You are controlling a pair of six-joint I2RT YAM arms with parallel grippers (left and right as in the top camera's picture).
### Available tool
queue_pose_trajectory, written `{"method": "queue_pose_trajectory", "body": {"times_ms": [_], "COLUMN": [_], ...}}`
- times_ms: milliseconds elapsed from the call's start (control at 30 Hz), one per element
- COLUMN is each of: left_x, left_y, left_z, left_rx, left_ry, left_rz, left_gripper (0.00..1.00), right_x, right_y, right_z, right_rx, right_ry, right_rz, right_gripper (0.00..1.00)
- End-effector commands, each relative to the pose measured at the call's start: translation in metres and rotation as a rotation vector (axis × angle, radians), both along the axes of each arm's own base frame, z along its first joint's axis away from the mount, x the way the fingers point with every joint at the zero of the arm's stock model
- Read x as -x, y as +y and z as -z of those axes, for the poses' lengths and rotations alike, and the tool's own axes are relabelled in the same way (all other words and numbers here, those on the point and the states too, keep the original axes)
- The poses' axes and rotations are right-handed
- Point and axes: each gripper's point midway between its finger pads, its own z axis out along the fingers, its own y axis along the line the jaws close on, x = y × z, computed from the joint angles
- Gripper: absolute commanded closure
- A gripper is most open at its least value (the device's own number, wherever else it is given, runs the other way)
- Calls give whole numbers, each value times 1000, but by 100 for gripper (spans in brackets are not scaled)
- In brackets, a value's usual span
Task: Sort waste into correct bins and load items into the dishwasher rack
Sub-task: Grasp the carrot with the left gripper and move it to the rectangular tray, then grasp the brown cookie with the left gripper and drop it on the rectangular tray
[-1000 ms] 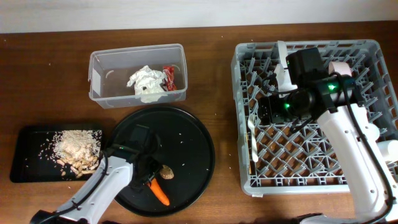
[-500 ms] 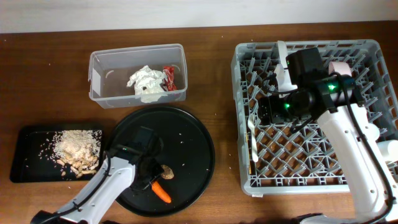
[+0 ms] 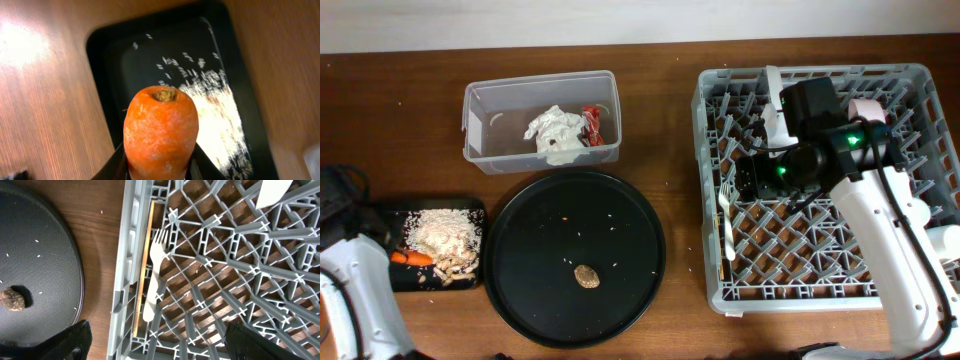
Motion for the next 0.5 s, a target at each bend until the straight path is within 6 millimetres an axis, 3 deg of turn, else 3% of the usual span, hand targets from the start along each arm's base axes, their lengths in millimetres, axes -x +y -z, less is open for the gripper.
{"method": "queue_pose_trajectory", "body": {"times_ms": [0,133,333,467], "left_x": [16,14,9,10], "left_y": [34,51,55,53], "left_z": [17,65,87,101], "left_rx": [-28,36,56,81], "left_ry": [77,145,165,196], "left_rz": [-90,-120,-118,-117], "left_gripper": [99,99,94,77], "right_x": [0,1,1,1], "right_y": [-2,-3,-3,-3], "right_z": [1,2,2,2], "right_rx": [1,2,2,2], "right_ry": [5,12,11,12], "right_rz": [13,13,13,14], "right_gripper": [11,11,11,12]}}
